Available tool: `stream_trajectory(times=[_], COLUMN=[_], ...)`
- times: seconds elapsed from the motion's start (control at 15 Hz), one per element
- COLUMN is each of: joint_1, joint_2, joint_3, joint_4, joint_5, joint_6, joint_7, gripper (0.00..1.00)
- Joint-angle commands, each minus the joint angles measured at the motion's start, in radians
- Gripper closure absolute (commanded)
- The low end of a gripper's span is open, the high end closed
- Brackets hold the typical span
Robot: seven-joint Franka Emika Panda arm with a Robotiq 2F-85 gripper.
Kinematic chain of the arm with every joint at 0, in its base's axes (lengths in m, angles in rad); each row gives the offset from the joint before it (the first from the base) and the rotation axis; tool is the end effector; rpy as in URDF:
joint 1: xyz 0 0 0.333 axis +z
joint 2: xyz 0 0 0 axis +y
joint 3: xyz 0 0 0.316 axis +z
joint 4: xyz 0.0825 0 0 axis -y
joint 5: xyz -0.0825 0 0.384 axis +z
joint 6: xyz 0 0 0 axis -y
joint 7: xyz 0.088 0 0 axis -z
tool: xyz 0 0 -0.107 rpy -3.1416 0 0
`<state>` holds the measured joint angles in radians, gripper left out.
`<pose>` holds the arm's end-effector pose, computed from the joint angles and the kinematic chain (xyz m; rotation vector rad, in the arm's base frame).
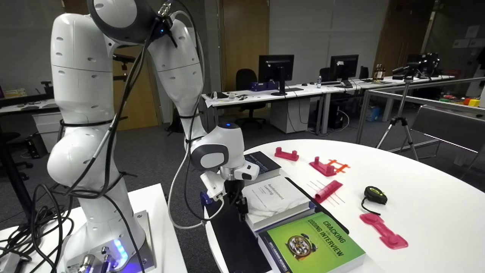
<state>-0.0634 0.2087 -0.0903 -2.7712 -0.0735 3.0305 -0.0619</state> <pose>0.3786 -0.0556 0.1571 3.1067 -0.0257 0.0736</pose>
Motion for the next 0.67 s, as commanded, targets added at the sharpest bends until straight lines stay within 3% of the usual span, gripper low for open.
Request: stream_trajectory(times=[0.0,0.47,0.6], joint_1=[0.069,0.129,0.074], joint_2=[-0.052,-0.074,-0.117], joint_3=[-0.132,-0.255,-0.183], joint_4=[-0.007,-0.011,-0.011], joint_5=[-0.142,-0.305,-0.239], joint_6=[-0.036,-0.024,-0.057], joint_7=[0.003,0.057,0.007], gripper=[0.00,0.00,0.00])
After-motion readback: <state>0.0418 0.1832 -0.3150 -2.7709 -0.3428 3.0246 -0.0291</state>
